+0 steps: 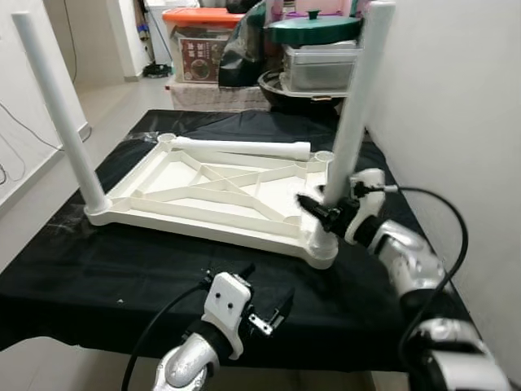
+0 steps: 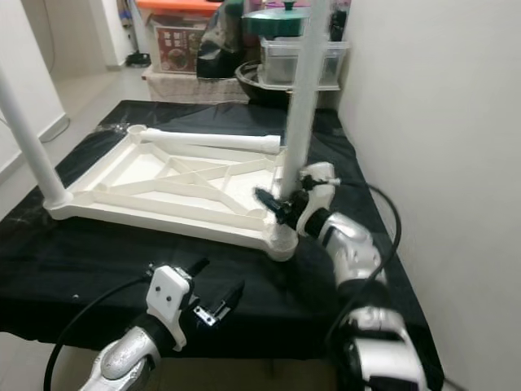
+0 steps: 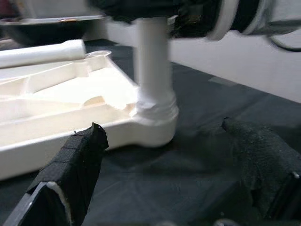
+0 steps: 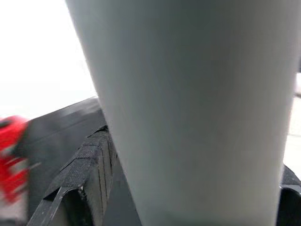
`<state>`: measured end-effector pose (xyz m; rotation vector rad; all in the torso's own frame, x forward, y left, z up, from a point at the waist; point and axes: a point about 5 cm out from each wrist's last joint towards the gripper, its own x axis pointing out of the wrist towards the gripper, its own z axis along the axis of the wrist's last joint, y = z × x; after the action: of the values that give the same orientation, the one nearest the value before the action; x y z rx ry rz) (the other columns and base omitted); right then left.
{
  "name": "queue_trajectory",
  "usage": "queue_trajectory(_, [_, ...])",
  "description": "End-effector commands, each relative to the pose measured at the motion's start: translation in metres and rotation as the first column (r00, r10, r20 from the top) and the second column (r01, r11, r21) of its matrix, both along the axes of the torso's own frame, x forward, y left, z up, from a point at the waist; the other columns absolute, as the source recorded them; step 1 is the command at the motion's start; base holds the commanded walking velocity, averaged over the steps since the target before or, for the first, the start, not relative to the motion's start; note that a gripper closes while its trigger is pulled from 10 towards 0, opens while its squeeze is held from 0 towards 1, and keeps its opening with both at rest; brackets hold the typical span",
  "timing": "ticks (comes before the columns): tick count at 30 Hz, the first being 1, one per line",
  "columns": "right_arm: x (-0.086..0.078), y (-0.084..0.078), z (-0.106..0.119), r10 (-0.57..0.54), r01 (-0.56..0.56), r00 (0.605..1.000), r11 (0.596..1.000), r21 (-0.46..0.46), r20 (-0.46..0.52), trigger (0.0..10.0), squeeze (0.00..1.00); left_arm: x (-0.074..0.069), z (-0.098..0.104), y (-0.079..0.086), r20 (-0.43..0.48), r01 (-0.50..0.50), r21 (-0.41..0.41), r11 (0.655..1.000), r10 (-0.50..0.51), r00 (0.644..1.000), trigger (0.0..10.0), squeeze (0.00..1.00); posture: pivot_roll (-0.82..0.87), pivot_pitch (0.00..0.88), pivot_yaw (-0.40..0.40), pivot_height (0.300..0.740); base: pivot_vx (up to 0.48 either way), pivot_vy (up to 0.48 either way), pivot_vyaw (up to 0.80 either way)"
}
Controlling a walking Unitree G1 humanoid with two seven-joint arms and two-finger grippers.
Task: Building children table
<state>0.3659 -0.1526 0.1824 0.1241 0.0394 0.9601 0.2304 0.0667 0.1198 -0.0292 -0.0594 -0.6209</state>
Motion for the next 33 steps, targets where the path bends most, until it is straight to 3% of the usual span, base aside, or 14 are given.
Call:
queue_trajectory(1, [-0.003,0.014,-0.005,0.118,-0.118,0.993,0.993,-0.001,-0.026,10.0,0.0,0.0,-0.003,0.001,-0.01,-0.002,0.01,1.0,0.002,1.0,10.0,0.0,0.07,0.0,-0.033,0.74,0.0,0.0,0.0])
queue_trajectory(11, [-0.007,0.035,0.01,0.428,-0.429,0.903,0.903,-0.012,-0.019,10.0,0.0,-0.001,-0.003,0.001,-0.005,-0.009,0.01,1.0,0.009,1.0,10.0,0.0,0.07,0.0,-0.045,0.74,0.0,0.0,0.0])
queue_trajectory(13, [-0.008,0.036,0.01,0.442,-0.443,0.897,0.897,-0.014,-0.017,9.1,0.0,-0.002,-0.003,0.001,-0.006,-0.008,0.01,1.0,0.009,1.0,10.0,0.0,0.06,0.0,-0.044,0.74,0.0,0.0,0.0])
queue_trajectory(14, [-0.008,0.036,0.01,0.454,-0.455,0.891,0.89,-0.018,-0.018,4.4,0.0,-0.002,-0.003,0.0,-0.007,-0.009,0.009,1.0,0.009,1.0,10.0,0.0,0.06,0.0,-0.043,0.74,0.0,0.0,0.0])
queue_trajectory(16, [-0.008,0.036,0.01,0.454,-0.455,0.891,0.89,-0.018,-0.018,4.4,0.0,-0.002,-0.003,0.0,-0.007,-0.009,0.009,1.0,0.009,1.0,10.0,0.0,0.06,0.0,-0.043,0.74,0.0,0.0,0.0])
queue_trajectory(17, [-0.008,0.035,0.009,0.466,-0.466,0.885,0.884,-0.027,-0.018,0.0,0.0,-0.002,-0.003,0.0,-0.009,-0.009,0.008,1.0,0.009,1.0,10.0,0.0,0.05,0.0,-0.039,0.74,0.0,0.0,0.0])
queue_trajectory(21, [-0.007,0.034,0.006,0.458,-0.458,0.889,0.888,-0.042,-0.018,0.0,0.0,-0.002,-0.004,0.0,-0.011,-0.008,0.007,1.0,0.008,1.0,10.0,0.0,0.05,0.0,-0.039,0.74,0.0,0.0,0.0])
queue_trajectory(23, [0.003,0.031,-0.001,0.2,-0.199,0.98,0.979,-0.038,0.023,0.0,0.0,-0.003,-0.004,0.001,-0.014,-0.008,0.007,1.0,0.008,1.0,10.0,0.0,0.04,0.0,-0.032,0.74,0.0,0.0,0.0])
queue_trajectory(24, [0.003,0.031,-0.001,0.2,-0.199,0.98,0.979,-0.038,0.023,0.0,0.0,-0.003,-0.004,0.001,-0.014,-0.008,0.007,1.0,0.008,1.0,10.0,0.0,0.04,0.0,-0.032,0.74,0.0,0.0,0.0])
queue_trajectory(28, [0.015,0.017,-0.012,-0.23,0.231,0.973,0.972,-0.037,0.025,0.0,0.0,-0.003,-0.005,0.001,-0.019,-0.008,0.008,1.0,0.008,1.0,10.0,0.0,0.03,0.0,-0.03,0.74,0.0,0.0,0.0])
queue_trajectory(29, [0.015,0.017,-0.012,-0.23,0.231,0.973,0.972,-0.037,0.025,0.0,0.0,-0.003,-0.005,0.001,-0.019,-0.008,0.008,1.0,0.008,1.0,10.0,0.0,0.03,0.0,-0.03,0.74,0.0,0.0,0.0])
queue_trajectory(30, [0.017,0.012,-0.014,-0.323,0.323,0.946,0.945,-0.046,0.022,0.0,0.0,-0.003,-0.005,0.001,-0.019,-0.007,0.008,1.0,0.007,1.0,10.0,0.0,0.03,0.0,-0.03,0.74,0.0,0.0,0.0])
queue_trajectory(32, [0.019,-0.018,-0.022,-0.718,0.716,0.696,0.694,-0.076,0.007,0.0,0.0,-0.003,-0.006,0.001,-0.019,-0.006,0.008,1.0,0.006,1.0,10.0,0.0,0.03,0.0,-0.027,0.74,0.0,0.0,0.0])
queue_trajectory(33, [0.019,-0.018,-0.022,-0.718,0.716,0.696,0.694,-0.076,0.007,0.0,0.0,-0.003,-0.006,0.001,-0.019,-0.006,0.008,1.0,0.006,1.0,10.0,0.0,0.03,0.0,-0.027,0.74,0.0,0.0,0.0])
